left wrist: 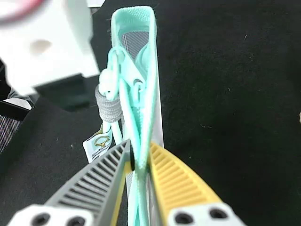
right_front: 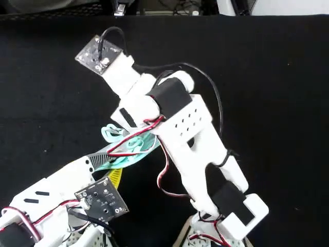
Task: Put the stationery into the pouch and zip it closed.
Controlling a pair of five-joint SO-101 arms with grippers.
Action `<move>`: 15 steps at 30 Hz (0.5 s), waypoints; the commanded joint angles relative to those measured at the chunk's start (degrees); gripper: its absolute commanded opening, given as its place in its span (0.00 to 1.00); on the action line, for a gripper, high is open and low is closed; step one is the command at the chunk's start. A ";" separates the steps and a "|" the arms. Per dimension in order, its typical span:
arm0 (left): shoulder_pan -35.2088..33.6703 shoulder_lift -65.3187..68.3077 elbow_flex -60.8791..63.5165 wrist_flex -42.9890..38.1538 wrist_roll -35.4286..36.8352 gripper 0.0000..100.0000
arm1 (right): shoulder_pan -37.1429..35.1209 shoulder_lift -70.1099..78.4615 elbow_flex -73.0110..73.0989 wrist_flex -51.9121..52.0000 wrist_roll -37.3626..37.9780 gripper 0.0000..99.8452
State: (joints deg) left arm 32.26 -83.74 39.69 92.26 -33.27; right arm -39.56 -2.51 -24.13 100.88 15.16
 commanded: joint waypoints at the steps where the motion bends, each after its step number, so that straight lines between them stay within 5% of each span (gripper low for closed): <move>1: -0.22 0.35 3.82 1.49 0.09 0.03 | 1.41 -2.33 3.65 0.35 0.44 0.19; 10: -0.31 0.35 4.18 1.41 0.09 0.03 | 4.04 -4.09 8.40 0.44 0.44 0.18; 13: -0.31 0.35 4.18 1.41 0.09 0.03 | 3.96 -8.13 8.92 0.44 0.44 0.04; 15: -0.31 0.35 4.18 1.05 0.09 0.03 | 4.13 -11.82 9.36 0.44 0.44 0.03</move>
State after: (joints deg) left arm 32.26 -83.74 40.04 92.26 -33.27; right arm -36.04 -8.48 -14.99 100.70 14.90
